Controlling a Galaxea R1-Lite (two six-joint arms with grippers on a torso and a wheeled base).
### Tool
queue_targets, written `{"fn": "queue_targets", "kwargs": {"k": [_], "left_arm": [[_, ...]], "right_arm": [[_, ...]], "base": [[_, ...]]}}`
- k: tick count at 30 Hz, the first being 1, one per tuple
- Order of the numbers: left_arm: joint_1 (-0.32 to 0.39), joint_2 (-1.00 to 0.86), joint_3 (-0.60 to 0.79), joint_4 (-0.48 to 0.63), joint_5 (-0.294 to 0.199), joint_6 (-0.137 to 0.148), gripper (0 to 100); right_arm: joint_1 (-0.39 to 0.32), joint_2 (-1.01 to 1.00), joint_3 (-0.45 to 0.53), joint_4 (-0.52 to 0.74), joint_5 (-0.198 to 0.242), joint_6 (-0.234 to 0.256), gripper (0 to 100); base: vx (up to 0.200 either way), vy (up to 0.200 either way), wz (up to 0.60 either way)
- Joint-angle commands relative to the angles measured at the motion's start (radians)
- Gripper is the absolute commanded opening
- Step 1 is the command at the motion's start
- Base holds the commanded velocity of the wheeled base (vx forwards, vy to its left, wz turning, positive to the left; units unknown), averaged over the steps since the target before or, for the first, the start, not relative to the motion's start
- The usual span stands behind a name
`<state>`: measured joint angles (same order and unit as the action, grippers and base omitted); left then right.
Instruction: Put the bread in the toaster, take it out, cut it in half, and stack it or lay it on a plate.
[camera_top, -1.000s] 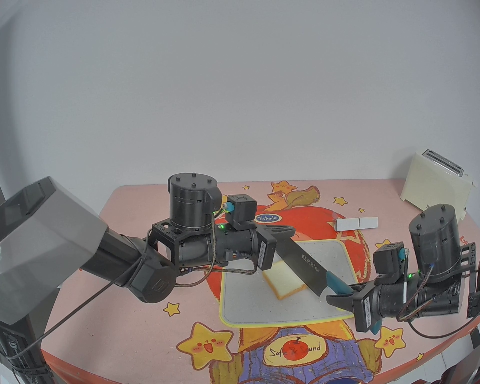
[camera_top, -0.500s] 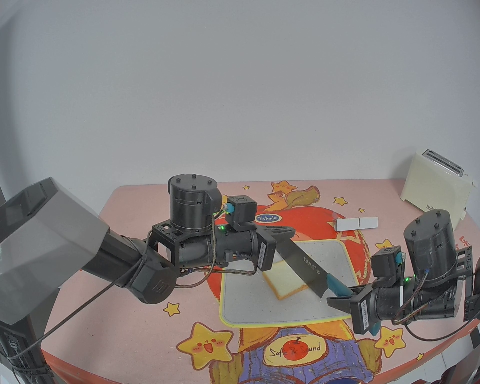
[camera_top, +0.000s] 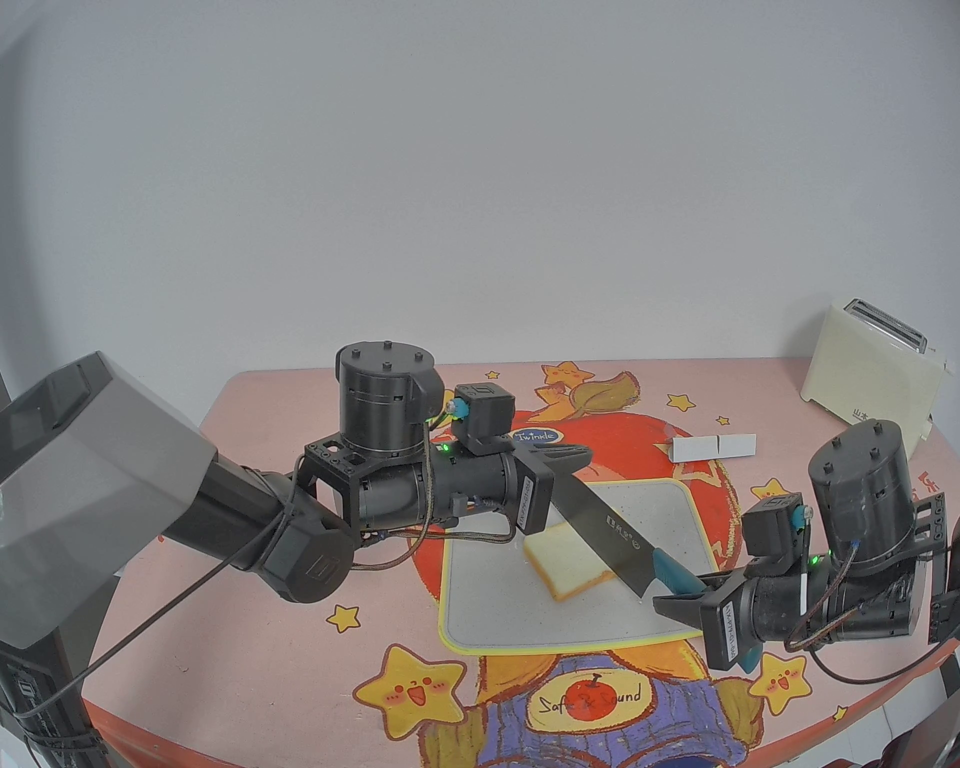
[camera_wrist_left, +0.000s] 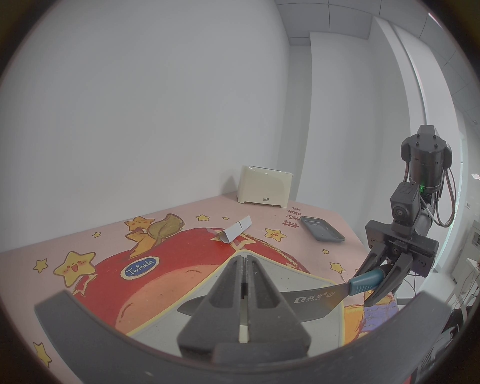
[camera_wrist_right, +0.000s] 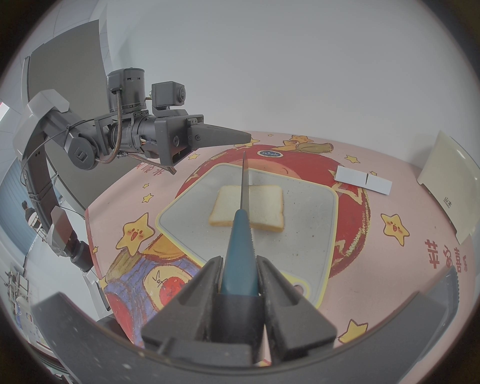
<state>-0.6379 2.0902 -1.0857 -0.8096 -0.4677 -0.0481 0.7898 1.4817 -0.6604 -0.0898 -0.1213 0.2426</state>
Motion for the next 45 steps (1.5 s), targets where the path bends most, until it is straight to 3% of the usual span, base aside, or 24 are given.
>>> {"fn": "queue_targets", "kwargs": {"k": [1, 45], "left_arm": [[0.000, -0.002, 0.001, 0.000, 0.000, 0.001, 0], [-0.002, 0.080, -0.005, -0.031, 0.000, 0.001, 0]], "right_arm": [[0.002, 0.003, 0.001, 0.001, 0.000, 0.000, 0], [0.002, 0.006, 0.004, 0.001, 0.000, 0.000, 0]], "base": [[0.000, 0.000, 0.00], [0.000, 0.000, 0.00]]}}
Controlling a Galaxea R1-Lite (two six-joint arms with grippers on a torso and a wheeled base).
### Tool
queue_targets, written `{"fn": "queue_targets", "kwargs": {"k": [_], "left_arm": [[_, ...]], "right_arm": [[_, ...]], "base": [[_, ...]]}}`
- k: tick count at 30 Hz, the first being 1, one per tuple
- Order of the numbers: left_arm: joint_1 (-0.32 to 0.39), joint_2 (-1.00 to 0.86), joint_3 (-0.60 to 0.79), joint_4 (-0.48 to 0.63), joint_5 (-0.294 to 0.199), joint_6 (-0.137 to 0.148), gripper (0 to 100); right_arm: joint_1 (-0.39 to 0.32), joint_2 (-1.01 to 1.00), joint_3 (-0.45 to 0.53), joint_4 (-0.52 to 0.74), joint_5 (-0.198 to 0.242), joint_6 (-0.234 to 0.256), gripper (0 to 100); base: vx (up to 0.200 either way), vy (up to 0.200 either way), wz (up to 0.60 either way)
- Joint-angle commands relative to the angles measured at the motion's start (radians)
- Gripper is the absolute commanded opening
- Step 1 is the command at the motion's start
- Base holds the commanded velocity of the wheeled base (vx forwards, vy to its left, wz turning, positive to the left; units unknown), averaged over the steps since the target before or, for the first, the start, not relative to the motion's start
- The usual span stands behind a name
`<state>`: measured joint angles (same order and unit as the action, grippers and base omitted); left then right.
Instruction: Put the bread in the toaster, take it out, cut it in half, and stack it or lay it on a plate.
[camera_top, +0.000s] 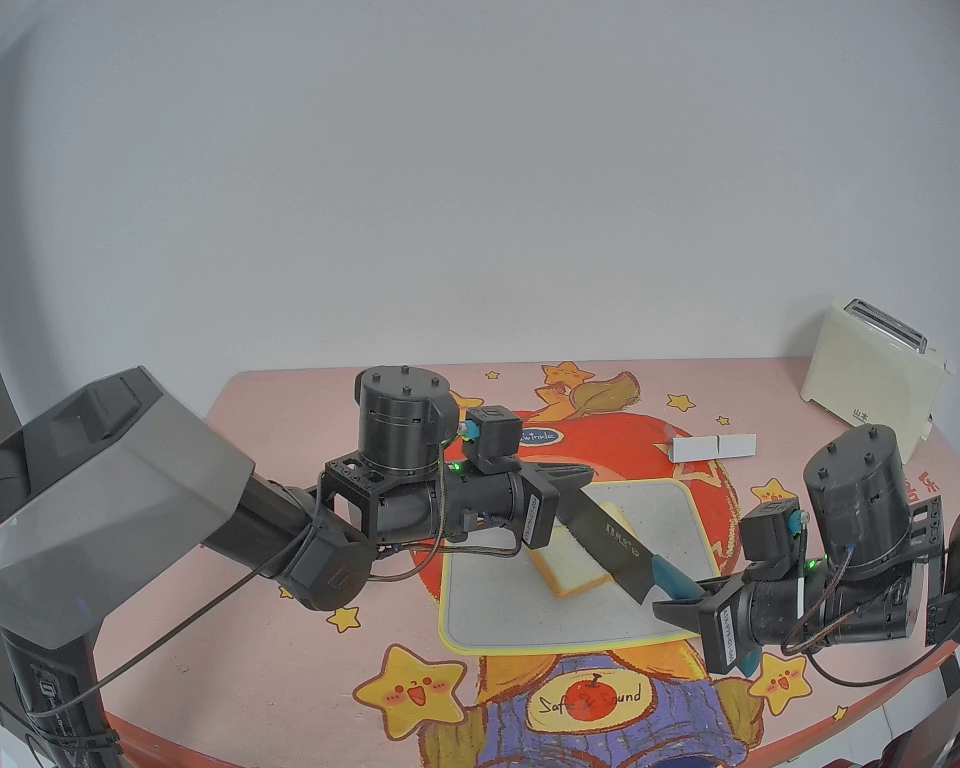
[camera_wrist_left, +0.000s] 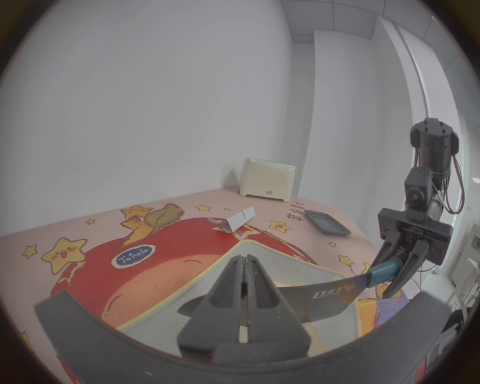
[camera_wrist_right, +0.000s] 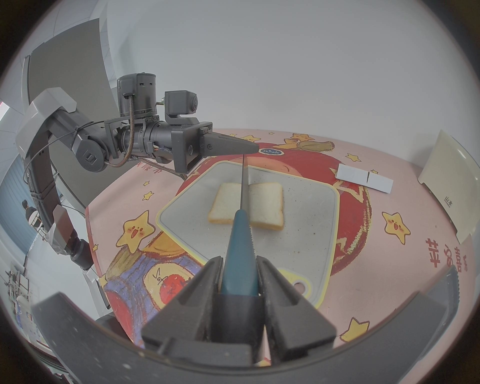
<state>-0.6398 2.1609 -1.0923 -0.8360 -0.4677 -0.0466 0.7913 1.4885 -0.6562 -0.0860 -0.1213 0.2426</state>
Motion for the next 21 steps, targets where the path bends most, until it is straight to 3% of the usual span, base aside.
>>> {"fn": "queue_targets", "kwargs": {"k": [1, 21], "left_arm": [[0.000, 0.014, 0.003, -0.008, 0.000, -0.001, 0], [0.002, 0.025, 0.019, -0.011, 0.000, 0.001, 0]], "right_arm": [[0.000, -0.001, 0.000, -0.003, 0.000, 0.000, 0], [-0.001, -0.001, -0.002, -0.005, 0.000, 0.000, 0]], "base": [[0.000, 0.000, 0.00], [0.000, 0.000, 0.00]]}}
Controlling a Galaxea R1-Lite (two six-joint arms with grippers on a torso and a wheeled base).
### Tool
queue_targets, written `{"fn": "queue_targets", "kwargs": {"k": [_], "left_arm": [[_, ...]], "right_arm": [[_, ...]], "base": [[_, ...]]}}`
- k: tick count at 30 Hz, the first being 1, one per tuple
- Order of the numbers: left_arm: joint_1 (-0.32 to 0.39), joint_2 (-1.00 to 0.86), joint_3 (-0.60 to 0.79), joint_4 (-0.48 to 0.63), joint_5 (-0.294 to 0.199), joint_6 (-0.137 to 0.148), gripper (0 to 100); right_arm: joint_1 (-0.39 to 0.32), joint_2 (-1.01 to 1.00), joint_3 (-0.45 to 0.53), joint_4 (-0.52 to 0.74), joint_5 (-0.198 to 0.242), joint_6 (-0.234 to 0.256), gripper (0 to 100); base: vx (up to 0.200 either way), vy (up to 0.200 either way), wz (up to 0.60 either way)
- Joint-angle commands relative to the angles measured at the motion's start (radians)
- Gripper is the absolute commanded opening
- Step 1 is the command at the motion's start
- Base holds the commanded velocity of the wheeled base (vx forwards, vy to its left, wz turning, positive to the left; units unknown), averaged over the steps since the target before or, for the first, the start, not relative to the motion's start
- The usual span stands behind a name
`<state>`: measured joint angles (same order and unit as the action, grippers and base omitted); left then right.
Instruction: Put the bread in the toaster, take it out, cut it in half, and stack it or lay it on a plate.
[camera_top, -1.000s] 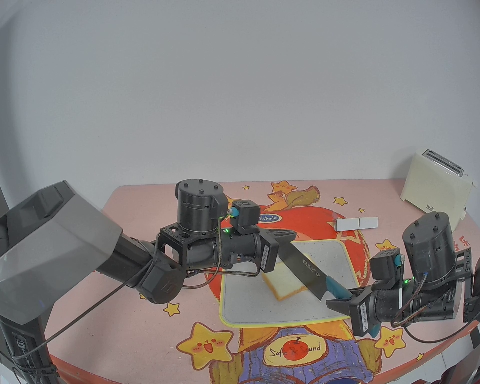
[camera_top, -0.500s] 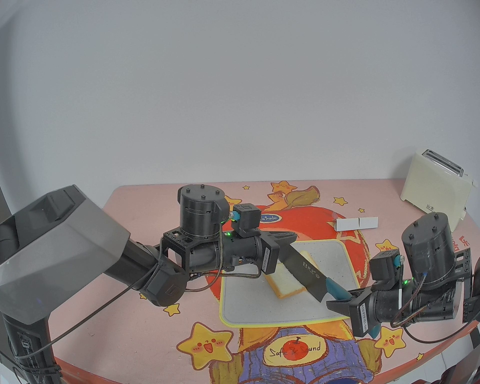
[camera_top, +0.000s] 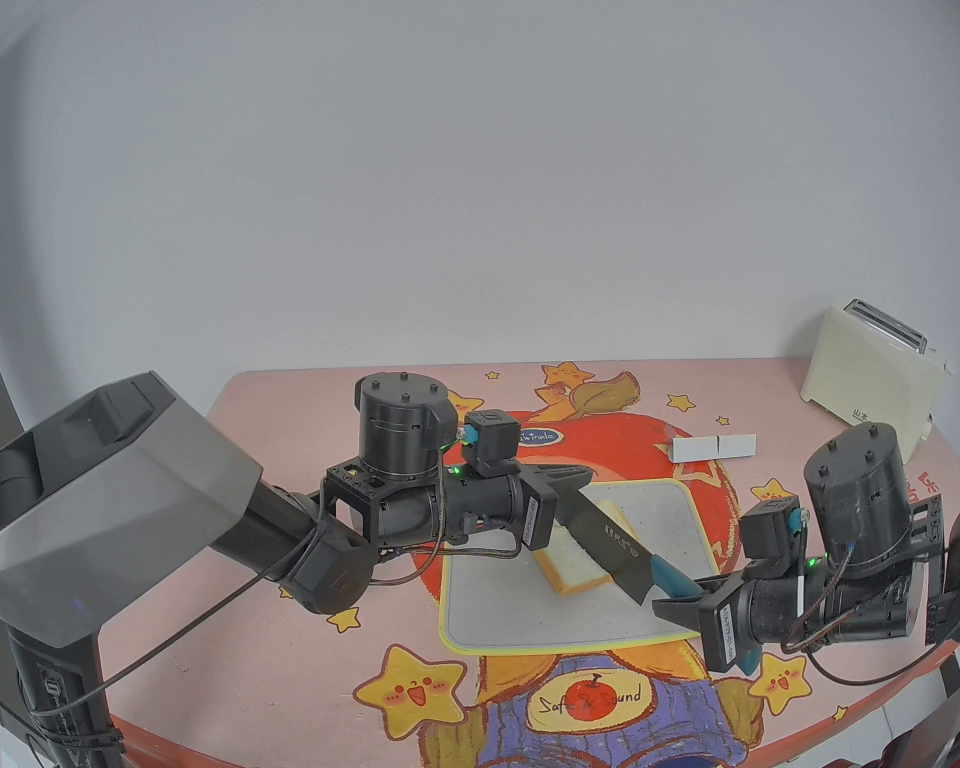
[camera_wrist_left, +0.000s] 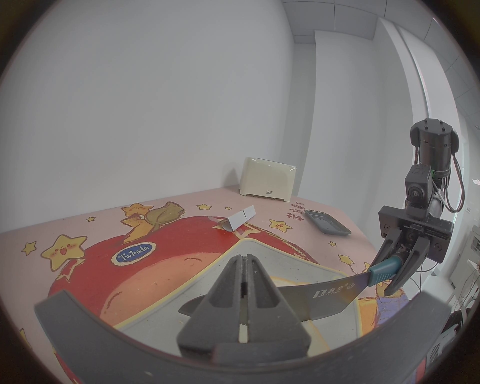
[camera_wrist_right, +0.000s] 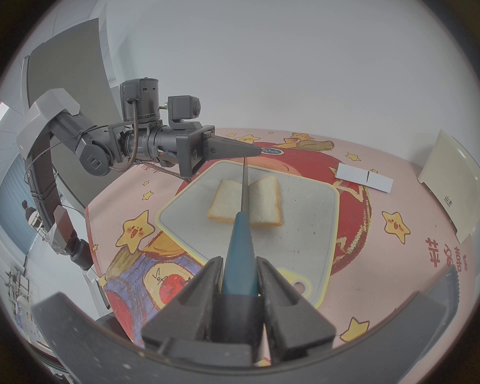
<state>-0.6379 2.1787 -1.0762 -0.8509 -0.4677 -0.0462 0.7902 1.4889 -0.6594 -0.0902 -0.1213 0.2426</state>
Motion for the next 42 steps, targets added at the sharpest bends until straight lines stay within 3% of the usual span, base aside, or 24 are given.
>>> {"fn": "queue_targets", "kwargs": {"k": [1, 42], "left_arm": [[0.000, 0.007, 0.001, 0.003, 0.000, 0.000, 0], [-0.003, -0.004, -0.008, 0.003, 0.000, -0.001, 0]], "right_arm": [[0.000, -0.001, 0.003, 0.001, 0.000, 0.000, 0], [0.001, 0.019, 0.020, 0.009, 0.000, -0.002, 0]], "base": [[0.000, 0.000, 0.00], [0.000, 0.000, 0.00]]}}
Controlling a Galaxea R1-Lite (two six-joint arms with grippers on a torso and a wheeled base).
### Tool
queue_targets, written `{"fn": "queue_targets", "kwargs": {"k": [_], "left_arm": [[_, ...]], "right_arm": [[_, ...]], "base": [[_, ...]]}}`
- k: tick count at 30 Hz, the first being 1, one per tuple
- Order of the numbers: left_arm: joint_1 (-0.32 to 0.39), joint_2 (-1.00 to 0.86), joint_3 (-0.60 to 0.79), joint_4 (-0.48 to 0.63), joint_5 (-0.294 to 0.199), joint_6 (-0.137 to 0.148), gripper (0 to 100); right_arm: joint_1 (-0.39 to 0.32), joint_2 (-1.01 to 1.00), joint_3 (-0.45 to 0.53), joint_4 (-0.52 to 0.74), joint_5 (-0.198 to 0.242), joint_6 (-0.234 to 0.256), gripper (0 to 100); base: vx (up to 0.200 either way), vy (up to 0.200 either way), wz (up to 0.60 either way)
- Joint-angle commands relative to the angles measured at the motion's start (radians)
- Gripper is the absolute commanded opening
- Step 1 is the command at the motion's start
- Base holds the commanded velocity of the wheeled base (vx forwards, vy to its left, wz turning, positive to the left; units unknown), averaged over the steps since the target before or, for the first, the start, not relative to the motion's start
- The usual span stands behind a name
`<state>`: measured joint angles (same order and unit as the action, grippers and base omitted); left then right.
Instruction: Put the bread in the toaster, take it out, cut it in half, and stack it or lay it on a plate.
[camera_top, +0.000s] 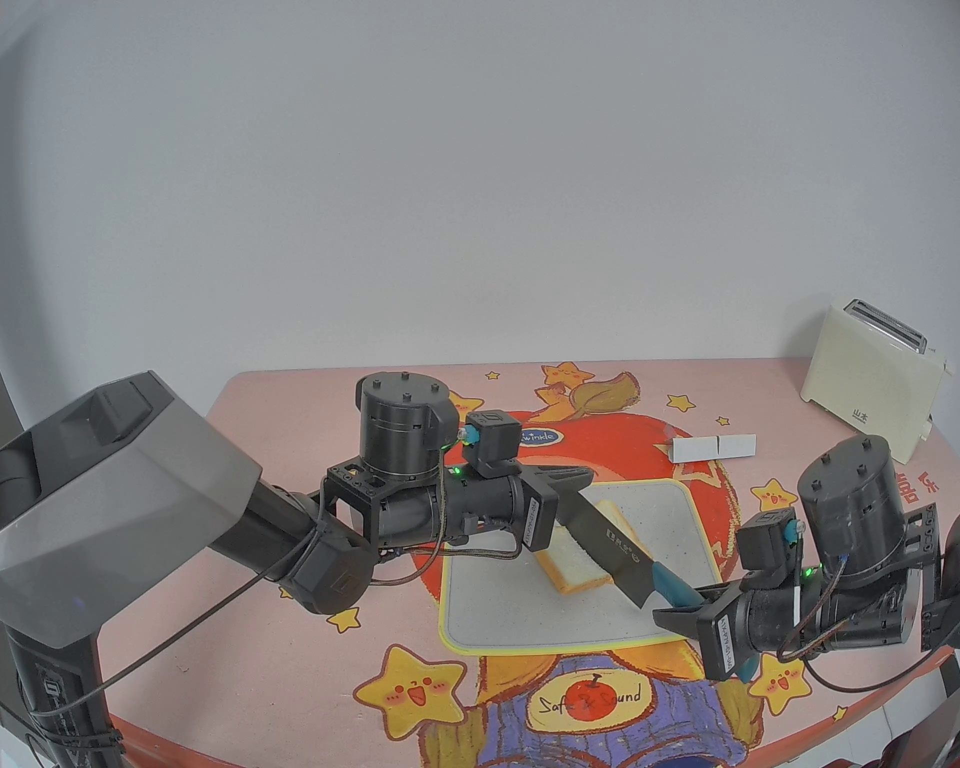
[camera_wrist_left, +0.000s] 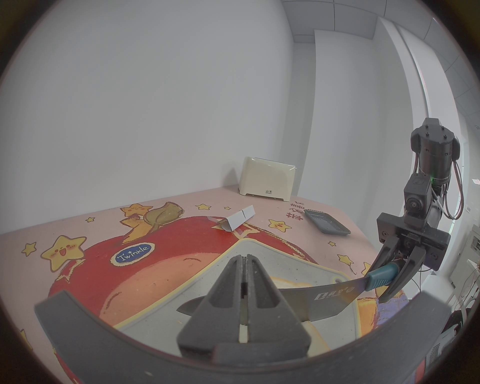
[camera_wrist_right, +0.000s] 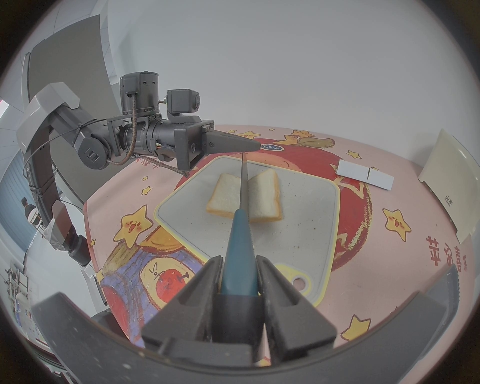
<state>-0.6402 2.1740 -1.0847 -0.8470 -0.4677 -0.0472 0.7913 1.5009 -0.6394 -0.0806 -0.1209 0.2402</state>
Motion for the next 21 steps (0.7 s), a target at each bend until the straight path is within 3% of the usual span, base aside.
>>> {"fn": "queue_targets", "kwargs": {"k": [1, 21], "left_arm": [[0.001, 0.001, 0.000, -0.001, 0.000, 0.000, 0], [0.005, 0.012, 0.012, -0.001, 0.000, 0.000, 0]], "right_arm": [[0.000, 0.009, 0.000, 0.001, 0.000, 0.001, 0], [0.000, -0.008, -0.010, -0.010, 0.000, 0.001, 0]], "base": [[0.000, 0.000, 0.00], [0.000, 0.000, 0.00]]}}
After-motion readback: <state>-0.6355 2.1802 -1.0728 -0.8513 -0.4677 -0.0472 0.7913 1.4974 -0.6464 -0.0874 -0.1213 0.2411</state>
